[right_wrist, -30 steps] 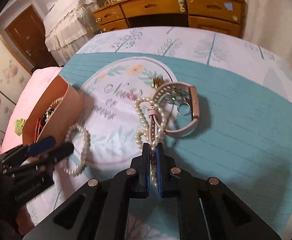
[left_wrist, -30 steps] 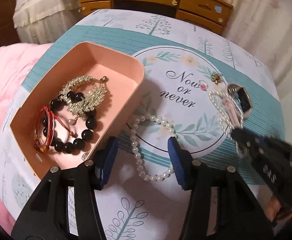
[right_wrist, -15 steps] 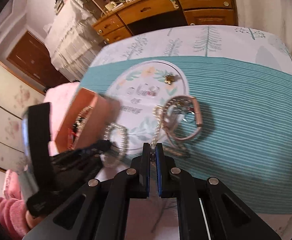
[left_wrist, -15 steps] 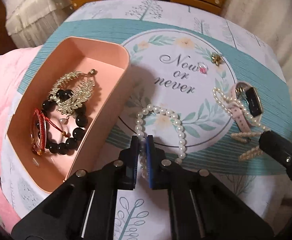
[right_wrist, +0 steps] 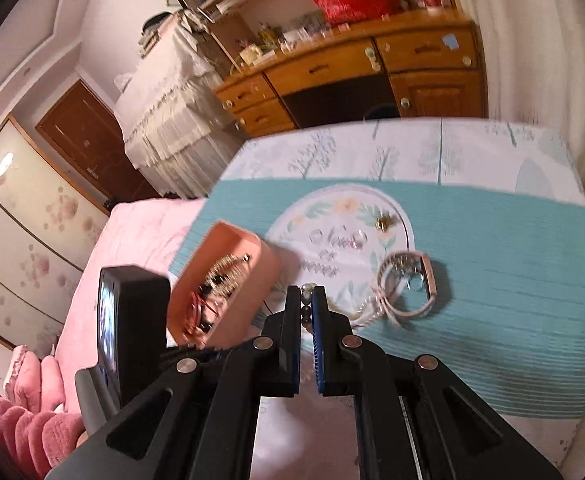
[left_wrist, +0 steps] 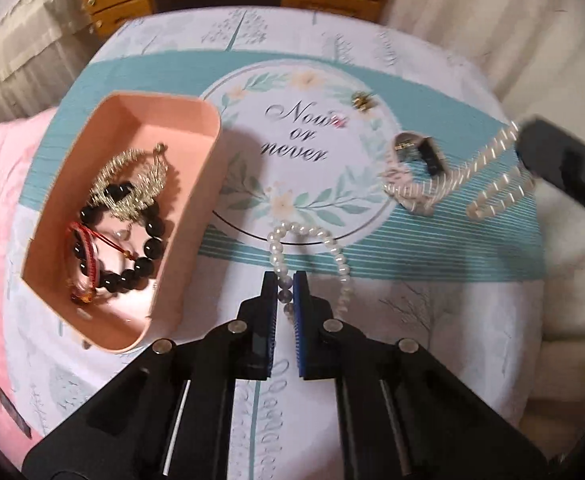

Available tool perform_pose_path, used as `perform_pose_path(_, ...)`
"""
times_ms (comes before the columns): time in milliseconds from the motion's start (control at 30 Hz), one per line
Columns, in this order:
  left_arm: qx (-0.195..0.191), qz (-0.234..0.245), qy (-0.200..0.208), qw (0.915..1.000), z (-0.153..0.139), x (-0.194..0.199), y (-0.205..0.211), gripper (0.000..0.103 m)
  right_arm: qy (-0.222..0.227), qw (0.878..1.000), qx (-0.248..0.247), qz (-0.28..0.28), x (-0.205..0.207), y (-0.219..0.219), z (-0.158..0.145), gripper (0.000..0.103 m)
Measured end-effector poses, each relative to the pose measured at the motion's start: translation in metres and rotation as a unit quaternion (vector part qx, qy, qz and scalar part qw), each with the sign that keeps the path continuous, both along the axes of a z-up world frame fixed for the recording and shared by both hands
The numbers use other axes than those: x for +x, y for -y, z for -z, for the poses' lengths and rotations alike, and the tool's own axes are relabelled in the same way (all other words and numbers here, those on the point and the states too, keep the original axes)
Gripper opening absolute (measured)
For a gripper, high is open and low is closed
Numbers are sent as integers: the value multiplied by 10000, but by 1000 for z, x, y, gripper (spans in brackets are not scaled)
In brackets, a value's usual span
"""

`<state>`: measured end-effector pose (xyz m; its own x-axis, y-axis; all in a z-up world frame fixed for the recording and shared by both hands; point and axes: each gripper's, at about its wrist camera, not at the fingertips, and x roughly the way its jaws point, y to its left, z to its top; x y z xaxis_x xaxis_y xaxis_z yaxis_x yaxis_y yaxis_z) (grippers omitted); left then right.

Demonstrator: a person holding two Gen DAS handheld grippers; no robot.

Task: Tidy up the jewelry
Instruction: 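Drop the pearl bracelet into the tray with the left tool while the right tool drops the necklace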

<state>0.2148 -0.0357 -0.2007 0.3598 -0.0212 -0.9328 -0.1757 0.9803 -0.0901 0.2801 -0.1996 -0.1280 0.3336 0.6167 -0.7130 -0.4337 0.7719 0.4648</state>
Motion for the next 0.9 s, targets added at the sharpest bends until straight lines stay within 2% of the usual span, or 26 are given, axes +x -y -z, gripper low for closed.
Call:
perform_pose_path(133, -148, 341, 254, 9990, -29, -17, -5, 5, 316, 9995, 47, 53, -12, -2, -33, 5)
perform_pose_path(267, -267, 581, 330, 9974, -50, -31, -18, 5, 608, 9981, -3, 68, -28, -8, -62, 5)
perform_pose_path(467, -460, 745, 493, 9949, -78, -50, -53, 5, 842, 9961, 33, 242, -52, -30, -102, 5)
perform_pose_path(733, -420, 1094, 848, 9895, -111, -60, -112, 5, 1333, 9904, -102, 342, -90, -85, -148, 5)
perform_pose_path(900, -432, 1344, 980, 9851, -120, -59, -143, 5, 1553, 9872, -131, 340, -113, -132, -166, 5)
